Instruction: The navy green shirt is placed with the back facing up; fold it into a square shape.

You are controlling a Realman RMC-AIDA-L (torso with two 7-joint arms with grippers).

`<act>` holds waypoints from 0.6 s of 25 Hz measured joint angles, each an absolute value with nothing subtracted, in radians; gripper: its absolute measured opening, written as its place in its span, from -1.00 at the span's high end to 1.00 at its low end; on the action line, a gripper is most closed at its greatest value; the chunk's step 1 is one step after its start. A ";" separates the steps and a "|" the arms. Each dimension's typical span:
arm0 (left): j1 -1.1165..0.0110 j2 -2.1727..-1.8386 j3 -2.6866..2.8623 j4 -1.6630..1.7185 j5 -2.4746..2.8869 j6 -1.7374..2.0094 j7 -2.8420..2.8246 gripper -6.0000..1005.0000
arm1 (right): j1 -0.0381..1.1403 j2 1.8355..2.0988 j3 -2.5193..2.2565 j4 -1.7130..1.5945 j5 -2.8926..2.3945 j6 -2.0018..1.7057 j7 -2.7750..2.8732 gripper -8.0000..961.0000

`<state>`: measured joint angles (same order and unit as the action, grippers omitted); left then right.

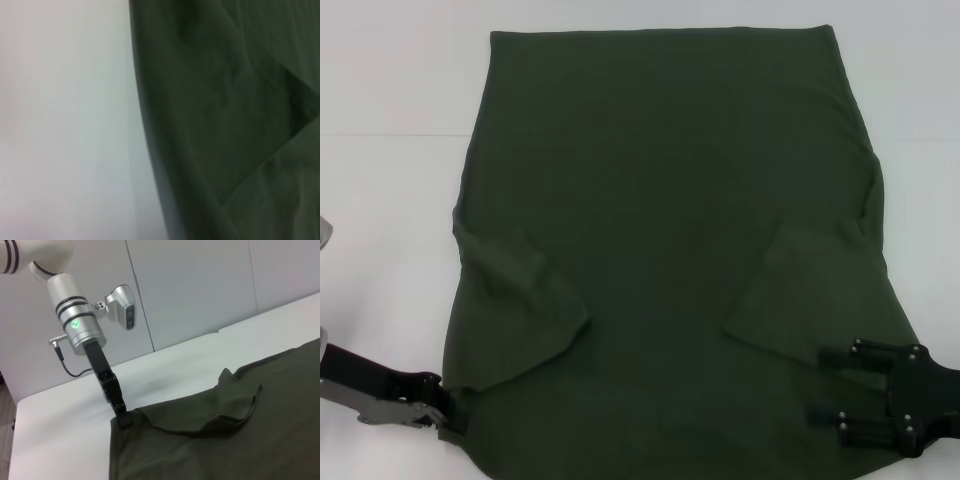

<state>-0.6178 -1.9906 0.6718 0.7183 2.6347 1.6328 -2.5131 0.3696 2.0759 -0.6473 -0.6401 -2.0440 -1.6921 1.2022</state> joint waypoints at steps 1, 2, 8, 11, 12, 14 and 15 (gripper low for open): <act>-0.617 -1.991 0.672 0.718 2.635 1.632 -2.513 0.58 | 0.369 2.074 -0.646 -0.650 -2.044 -1.696 1.223 -0.62; -0.615 -1.992 0.672 0.718 2.634 1.630 -2.513 0.63 | 0.369 2.072 -0.643 -0.664 -2.044 -1.703 1.258 -0.62; -0.611 -1.993 0.667 0.719 2.630 1.629 -2.506 0.92 | 0.373 2.002 -0.617 -0.816 -2.084 -1.760 1.772 -0.62; -0.614 -1.993 0.666 0.718 2.628 1.633 -2.501 0.92 | 0.391 1.954 -0.613 -0.900 -2.159 -1.830 2.008 -0.61; -0.615 -1.993 0.666 0.718 2.628 1.635 -2.500 0.92 | 0.400 1.943 -0.611 -0.935 -2.193 -1.849 2.094 -0.61; -0.615 -1.992 0.665 0.718 2.628 1.637 -2.492 0.92 | 0.427 1.922 -0.606 -1.005 -2.278 -1.886 2.263 -0.61; -0.614 -1.992 0.665 0.717 2.628 1.637 -2.490 0.92 | 0.445 1.915 -0.598 -1.031 -2.336 -1.909 2.344 -0.61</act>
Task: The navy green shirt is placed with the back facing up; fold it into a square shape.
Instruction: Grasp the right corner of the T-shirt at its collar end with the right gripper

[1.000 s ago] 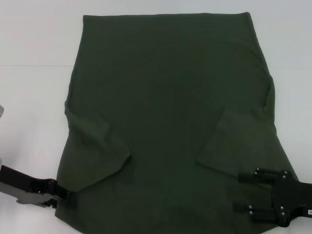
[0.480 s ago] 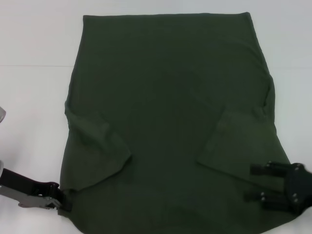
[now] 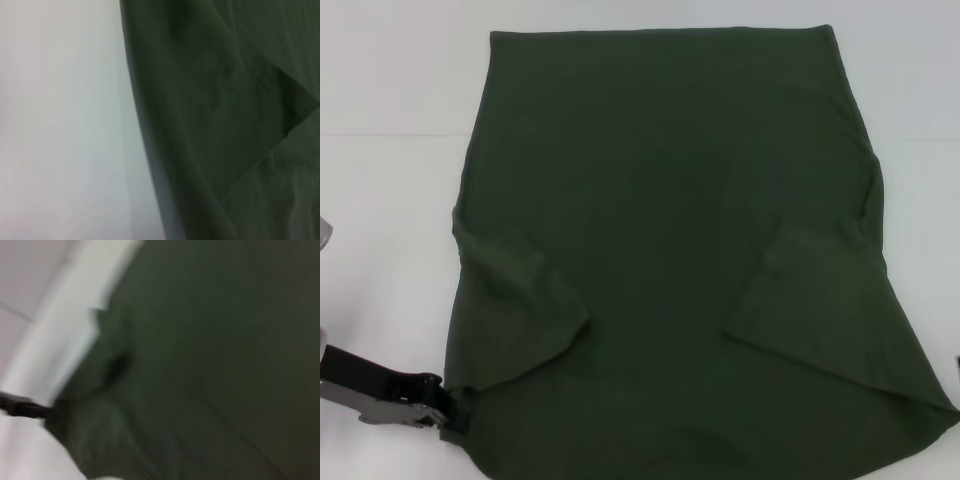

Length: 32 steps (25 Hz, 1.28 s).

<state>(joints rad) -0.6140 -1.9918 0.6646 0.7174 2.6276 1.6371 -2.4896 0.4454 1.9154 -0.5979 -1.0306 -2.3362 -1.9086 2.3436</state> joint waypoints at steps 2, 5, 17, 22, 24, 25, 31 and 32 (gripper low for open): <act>-0.612 -1.991 0.665 0.717 2.628 1.637 -2.478 0.92 | 0.491 1.911 -0.575 -1.052 -2.452 -1.953 2.453 -0.61; -0.607 -1.991 0.665 0.714 2.629 1.637 -2.457 0.91 | 0.549 1.914 -0.568 -1.047 -2.589 -1.983 2.535 -0.61; -0.604 -1.989 0.660 0.719 2.620 1.644 -2.447 0.92 | 0.587 1.935 -0.651 -0.918 -2.714 -1.826 2.552 -0.59; -0.608 -1.991 0.660 0.718 2.620 1.645 -2.447 0.91 | 0.592 1.937 -0.671 -0.899 -2.716 -1.786 2.552 -0.59; -0.609 -1.991 0.660 0.716 2.620 1.644 -2.447 0.92 | 0.597 1.939 -0.672 -0.897 -2.716 -1.776 2.552 -0.59; -0.609 -1.992 0.660 0.715 2.620 1.644 -2.447 0.92 | 0.599 1.941 -0.673 -0.896 -2.716 -1.771 2.552 -0.59; -0.609 -1.994 0.660 0.715 2.620 1.644 -2.447 0.92 | 0.616 1.942 -0.680 -0.863 -2.717 -1.740 2.553 -0.57; -0.609 -1.994 0.660 0.715 2.620 1.643 -2.447 0.92 | 0.617 1.943 -0.687 -0.857 -2.717 -1.733 2.553 -0.57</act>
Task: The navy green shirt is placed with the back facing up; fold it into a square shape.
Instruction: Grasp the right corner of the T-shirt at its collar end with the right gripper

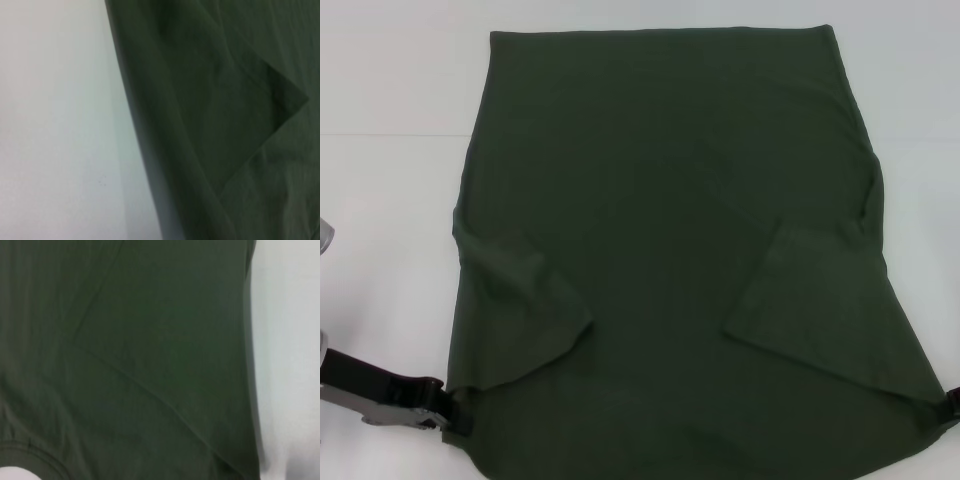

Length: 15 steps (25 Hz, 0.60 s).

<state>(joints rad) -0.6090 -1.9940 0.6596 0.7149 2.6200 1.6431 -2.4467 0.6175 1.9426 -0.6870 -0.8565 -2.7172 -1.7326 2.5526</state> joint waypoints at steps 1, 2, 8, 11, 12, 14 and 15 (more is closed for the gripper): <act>-0.609 -1.994 0.660 0.715 2.620 1.642 -2.447 0.92 | 0.620 1.943 -0.694 -0.850 -2.717 -1.724 2.553 -0.56; -0.609 -1.994 0.660 0.715 2.620 1.641 -2.447 0.92 | 0.622 1.943 -0.697 -0.846 -2.717 -1.721 2.553 -0.55; -0.609 -1.996 0.660 0.716 2.619 1.637 -2.447 0.92 | 0.640 1.949 -0.701 -0.830 -2.717 -1.701 2.553 -0.52; -0.609 -1.996 0.660 0.716 2.619 1.636 -2.447 0.92 | 0.647 1.953 -0.702 -0.826 -2.717 -1.690 2.554 -0.51; -0.609 -1.996 0.660 0.717 2.619 1.636 -2.447 0.92 | 0.651 1.954 -0.703 -0.822 -2.717 -1.687 2.554 -0.50; -0.608 -1.996 0.660 0.718 2.619 1.636 -2.447 0.92 | 0.656 1.954 -0.705 -0.812 -2.718 -1.684 2.554 -0.49; -0.608 -1.996 0.660 0.718 2.618 1.636 -2.447 0.92 | 0.659 1.954 -0.706 -0.809 -2.718 -1.683 2.554 -0.48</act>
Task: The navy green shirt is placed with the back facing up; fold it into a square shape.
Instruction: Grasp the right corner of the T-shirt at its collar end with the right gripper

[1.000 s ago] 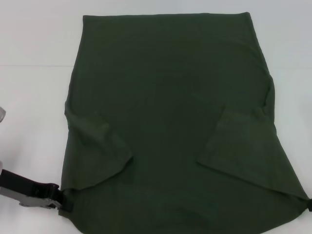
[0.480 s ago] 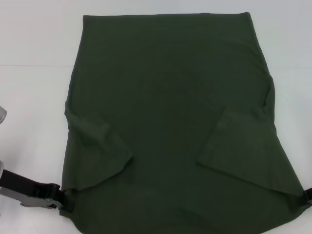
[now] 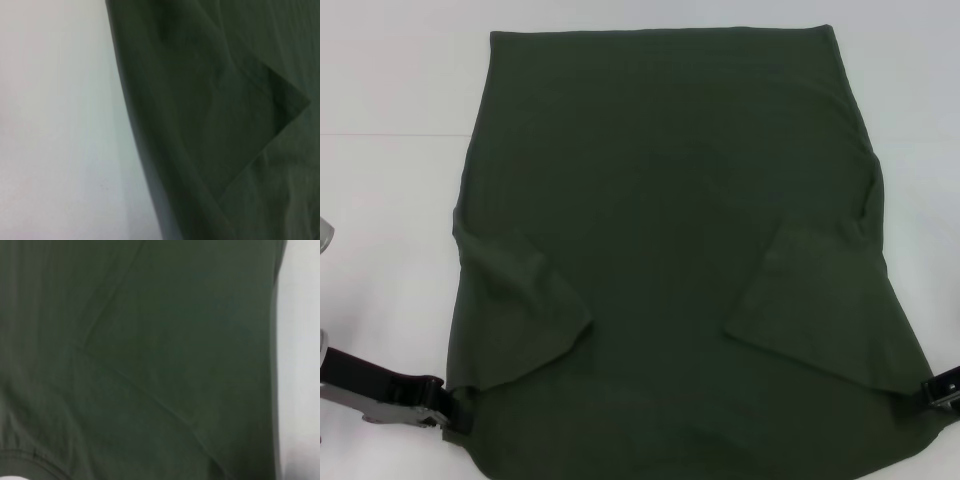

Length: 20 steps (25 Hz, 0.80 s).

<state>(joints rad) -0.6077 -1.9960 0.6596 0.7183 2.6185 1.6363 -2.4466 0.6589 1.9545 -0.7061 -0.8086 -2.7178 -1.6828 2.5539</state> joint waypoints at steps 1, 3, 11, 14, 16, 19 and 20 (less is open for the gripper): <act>-0.608 -1.996 0.660 0.718 2.618 1.637 -2.447 0.92 | 0.661 1.955 -0.707 -0.807 -2.718 -1.682 2.554 -0.48; -0.607 -1.996 0.660 0.718 2.617 1.638 -2.447 0.92 | 0.663 1.958 -0.709 -0.807 -2.718 -1.680 2.554 -0.47; -0.604 -1.996 0.660 0.720 2.609 1.639 -2.445 0.92 | 0.672 1.972 -0.709 -0.807 -2.712 -1.679 2.546 -0.42; -0.604 -1.996 0.660 0.720 2.609 1.639 -2.444 0.92 | 0.678 1.975 -0.709 -0.807 -2.712 -1.676 2.545 -0.41; -0.604 -1.996 0.660 0.718 2.609 1.639 -2.441 0.92 | 0.680 1.978 -0.709 -0.808 -2.713 -1.668 2.544 -0.39; -0.603 -1.996 0.660 0.717 2.608 1.638 -2.439 0.92 | 0.680 1.992 -0.709 -0.830 -2.713 -1.653 2.533 -0.38; -0.603 -1.996 0.660 0.716 2.608 1.638 -2.438 0.92 | 0.680 1.996 -0.709 -0.835 -2.714 -1.651 2.530 -0.37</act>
